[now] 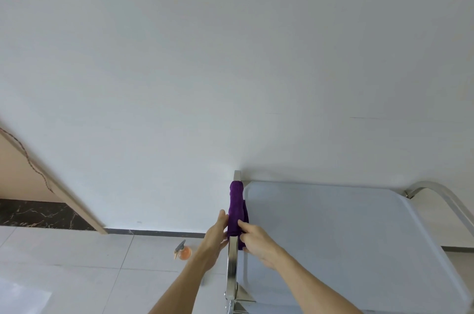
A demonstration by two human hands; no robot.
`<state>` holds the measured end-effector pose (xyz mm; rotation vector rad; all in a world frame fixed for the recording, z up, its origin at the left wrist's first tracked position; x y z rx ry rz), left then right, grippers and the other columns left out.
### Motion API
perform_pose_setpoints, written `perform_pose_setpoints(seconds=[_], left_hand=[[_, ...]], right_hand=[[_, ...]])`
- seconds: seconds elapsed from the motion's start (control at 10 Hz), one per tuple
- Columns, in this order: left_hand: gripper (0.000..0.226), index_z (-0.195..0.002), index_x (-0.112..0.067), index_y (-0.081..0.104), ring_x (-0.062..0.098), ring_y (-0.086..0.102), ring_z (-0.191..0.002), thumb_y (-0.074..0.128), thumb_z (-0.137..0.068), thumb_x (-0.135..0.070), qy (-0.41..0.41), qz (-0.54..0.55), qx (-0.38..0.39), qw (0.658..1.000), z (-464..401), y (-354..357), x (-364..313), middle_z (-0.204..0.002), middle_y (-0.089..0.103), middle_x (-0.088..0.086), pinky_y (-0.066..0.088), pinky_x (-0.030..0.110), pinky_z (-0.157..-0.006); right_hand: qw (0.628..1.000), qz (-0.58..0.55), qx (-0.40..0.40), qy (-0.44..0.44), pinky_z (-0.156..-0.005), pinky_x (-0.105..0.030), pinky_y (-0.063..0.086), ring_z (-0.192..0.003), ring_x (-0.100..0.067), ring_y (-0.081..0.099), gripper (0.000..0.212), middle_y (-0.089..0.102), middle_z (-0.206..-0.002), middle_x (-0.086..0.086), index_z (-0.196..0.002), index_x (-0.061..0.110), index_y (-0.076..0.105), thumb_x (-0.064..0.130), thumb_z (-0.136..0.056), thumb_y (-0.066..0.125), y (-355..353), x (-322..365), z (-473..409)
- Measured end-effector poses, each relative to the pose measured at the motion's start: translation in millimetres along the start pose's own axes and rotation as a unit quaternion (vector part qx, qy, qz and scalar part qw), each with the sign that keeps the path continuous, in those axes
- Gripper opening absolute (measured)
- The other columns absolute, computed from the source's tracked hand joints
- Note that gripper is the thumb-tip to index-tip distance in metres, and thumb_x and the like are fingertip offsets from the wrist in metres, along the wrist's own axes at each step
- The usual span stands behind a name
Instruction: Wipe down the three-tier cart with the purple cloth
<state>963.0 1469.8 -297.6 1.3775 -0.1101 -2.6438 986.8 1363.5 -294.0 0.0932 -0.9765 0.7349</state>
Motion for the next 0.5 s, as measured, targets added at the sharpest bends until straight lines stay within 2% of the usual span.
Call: perform_pose_setpoints(seconds=[0.1, 0.2, 0.3, 0.4, 0.5], left_hand=[[0.046, -0.114, -0.031, 0.061, 0.012, 0.062, -0.112, 0.023, -0.103, -0.055, -0.011, 0.008, 0.0, 1.0, -5, 5, 1, -0.112, 0.068, -0.011, 0.043, 0.034, -0.104], [0.05, -0.122, -0.028, 0.057, 0.015, 0.058, -0.118, 0.021, -0.103, -0.057, -0.025, -0.002, 0.001, 1.0, -6, 4, 3, -0.119, 0.064, -0.006, 0.042, 0.036, -0.105], [0.046, -0.116, -0.033, 0.056, 0.008, 0.061, -0.109, 0.021, -0.101, -0.058, -0.017, -0.018, 0.006, 1.0, 0, 2, 1, -0.114, 0.064, -0.013, 0.047, 0.027, -0.085], [0.043, -0.121, -0.032, 0.057, 0.01, 0.061, -0.11, 0.028, -0.101, -0.057, 0.002, -0.066, -0.001, 0.998, 3, -5, 1, -0.119, 0.064, -0.012, 0.044, 0.03, -0.091], [0.035, -0.127, -0.023, 0.058, 0.011, 0.059, -0.111, 0.045, -0.102, -0.043, 0.067, -0.139, -0.069, 0.986, 8, -16, -2, -0.123, 0.064, -0.007, 0.046, 0.033, -0.097]], right_hand=[[0.999, 0.041, -0.01, -0.026, -0.105, -0.022, 0.038, -0.128, -0.013, 0.048, 0.056, 0.046, -0.147, 0.004, -0.152, 0.023, 0.033, 0.008, -0.099, 0.032, 0, 7, 4], [0.997, 0.068, -0.018, -0.042, -0.104, -0.02, 0.037, -0.131, -0.015, 0.046, 0.053, 0.043, -0.149, 0.003, -0.152, 0.025, 0.033, 0.011, -0.101, 0.031, -2, 9, 9], [0.997, 0.059, -0.032, -0.033, -0.109, -0.024, 0.036, -0.134, -0.017, 0.044, 0.054, 0.043, -0.152, -0.003, -0.152, 0.021, 0.032, 0.008, -0.099, 0.032, -13, 1, 10], [0.997, 0.055, -0.044, -0.017, -0.104, -0.02, 0.035, -0.138, -0.015, 0.039, 0.055, 0.037, -0.155, 0.0, -0.153, 0.02, 0.031, 0.009, -0.098, 0.037, -26, -8, 14], [0.996, 0.061, -0.067, -0.012, -0.102, -0.024, 0.041, -0.136, -0.014, 0.042, 0.05, 0.04, -0.153, 0.004, -0.149, 0.021, 0.037, 0.017, -0.099, 0.042, -47, -25, 25]])
Point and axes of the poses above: each hand's wrist, its own z-axis away from the middle knuckle, its own y-axis out of the palm, x = y × z, the point moved 8 cm from there along -z, towards the middle knuckle
